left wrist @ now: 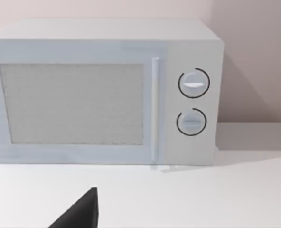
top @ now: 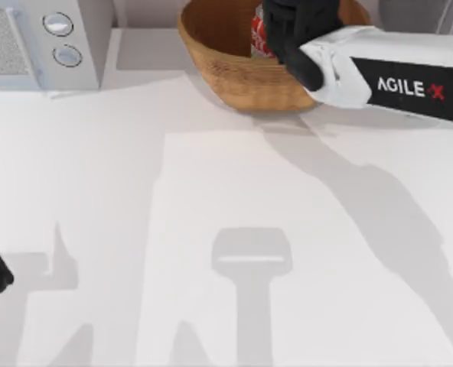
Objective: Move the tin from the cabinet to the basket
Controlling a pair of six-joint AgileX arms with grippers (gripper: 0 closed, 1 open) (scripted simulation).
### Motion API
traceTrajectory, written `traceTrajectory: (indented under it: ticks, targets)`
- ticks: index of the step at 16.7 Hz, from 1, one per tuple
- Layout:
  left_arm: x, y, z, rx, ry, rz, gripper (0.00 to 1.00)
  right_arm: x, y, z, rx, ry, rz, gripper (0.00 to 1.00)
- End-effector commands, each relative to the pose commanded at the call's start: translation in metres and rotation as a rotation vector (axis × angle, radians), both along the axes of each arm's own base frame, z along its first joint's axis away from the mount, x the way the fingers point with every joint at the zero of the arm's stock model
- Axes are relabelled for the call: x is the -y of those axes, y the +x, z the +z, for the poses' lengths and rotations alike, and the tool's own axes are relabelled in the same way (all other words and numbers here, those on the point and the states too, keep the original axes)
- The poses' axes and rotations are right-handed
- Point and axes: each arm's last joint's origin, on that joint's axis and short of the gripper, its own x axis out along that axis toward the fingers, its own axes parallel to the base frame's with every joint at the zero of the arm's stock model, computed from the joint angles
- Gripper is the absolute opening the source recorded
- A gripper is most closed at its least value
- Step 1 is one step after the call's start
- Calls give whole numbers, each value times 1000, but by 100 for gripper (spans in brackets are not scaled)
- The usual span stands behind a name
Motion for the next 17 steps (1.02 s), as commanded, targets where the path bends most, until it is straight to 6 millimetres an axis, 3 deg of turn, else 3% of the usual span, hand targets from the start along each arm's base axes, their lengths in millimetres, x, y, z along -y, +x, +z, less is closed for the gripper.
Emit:
traceTrajectory:
  ticks: [2,17]
  targets:
    - [0,0,0,0,0,0,100,0,0,0,0,0,0,100]
    - [0,0,0,0,0,0,100,0,0,0,0,0,0,100]
